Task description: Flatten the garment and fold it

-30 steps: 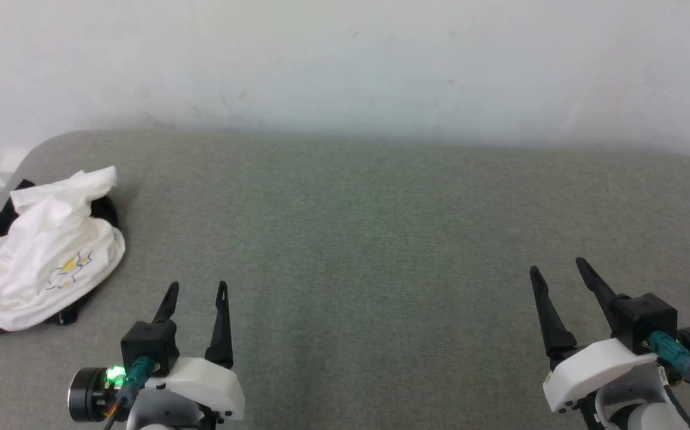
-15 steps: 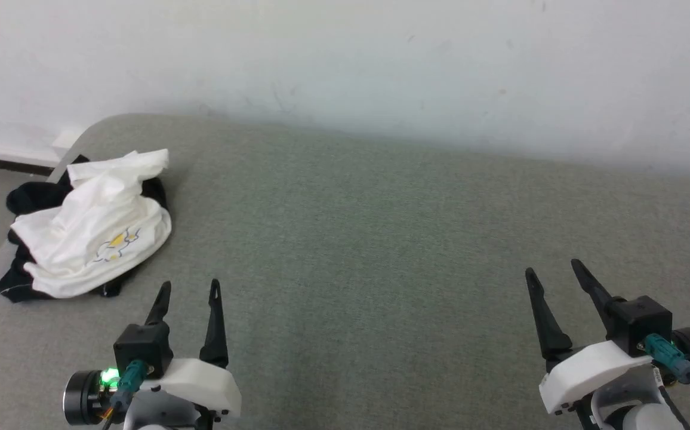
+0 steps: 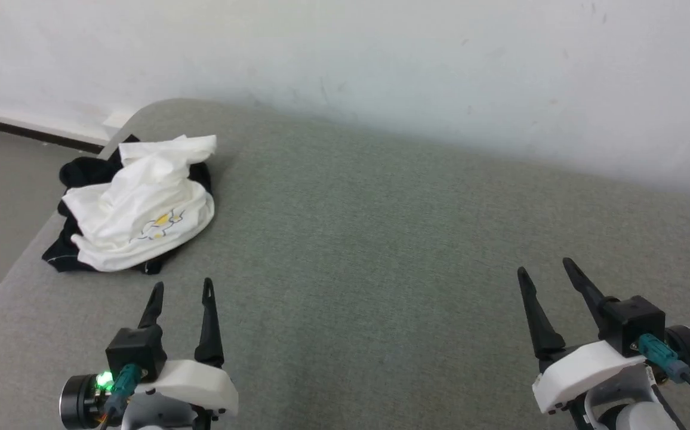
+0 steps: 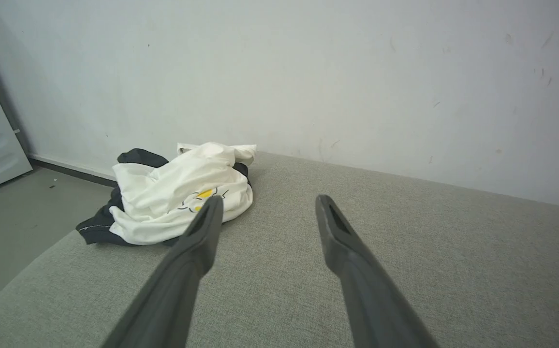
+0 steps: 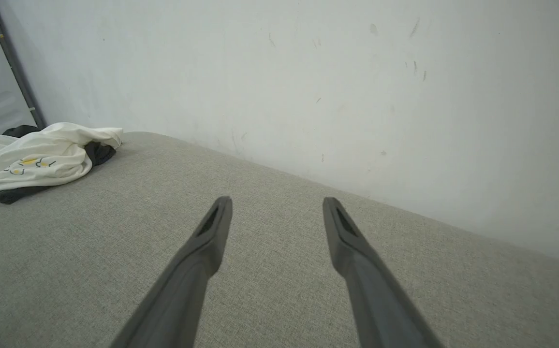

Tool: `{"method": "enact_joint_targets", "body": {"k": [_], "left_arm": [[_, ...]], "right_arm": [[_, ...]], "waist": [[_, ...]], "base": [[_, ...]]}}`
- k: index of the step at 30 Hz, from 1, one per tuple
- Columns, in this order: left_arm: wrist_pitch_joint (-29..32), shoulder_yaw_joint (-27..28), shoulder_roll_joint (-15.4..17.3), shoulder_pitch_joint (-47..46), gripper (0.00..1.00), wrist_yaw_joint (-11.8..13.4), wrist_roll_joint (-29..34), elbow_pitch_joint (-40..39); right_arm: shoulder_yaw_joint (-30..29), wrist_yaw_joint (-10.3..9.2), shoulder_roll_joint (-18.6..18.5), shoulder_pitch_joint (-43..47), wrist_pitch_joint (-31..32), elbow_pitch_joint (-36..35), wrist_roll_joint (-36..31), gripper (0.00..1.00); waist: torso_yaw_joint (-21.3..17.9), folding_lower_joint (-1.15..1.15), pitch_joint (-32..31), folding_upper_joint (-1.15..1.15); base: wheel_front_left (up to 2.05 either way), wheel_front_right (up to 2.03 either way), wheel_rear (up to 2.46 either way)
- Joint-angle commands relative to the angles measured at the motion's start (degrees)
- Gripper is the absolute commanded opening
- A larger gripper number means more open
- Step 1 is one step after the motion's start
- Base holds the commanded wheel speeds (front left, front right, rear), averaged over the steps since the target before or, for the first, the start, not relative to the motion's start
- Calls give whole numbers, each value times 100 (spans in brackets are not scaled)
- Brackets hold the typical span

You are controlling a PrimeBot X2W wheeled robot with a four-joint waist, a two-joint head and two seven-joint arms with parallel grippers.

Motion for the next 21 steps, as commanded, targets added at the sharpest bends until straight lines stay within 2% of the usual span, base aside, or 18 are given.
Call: {"method": "enact_joint_targets", "body": {"k": [1,21], "left_arm": [[-80,-9,47,32,100,68,-68,44],[-319,-30,89,70,100,293,-255,89]], "right_arm": [[5,-6,11,-95,-68,43,50,100],[79,-8,15,-152,-230,175,157,100]], "waist": [[144,0,-12,0],[801,0,-40,0]], "base": [[0,0,0],[0,0,0]]}}
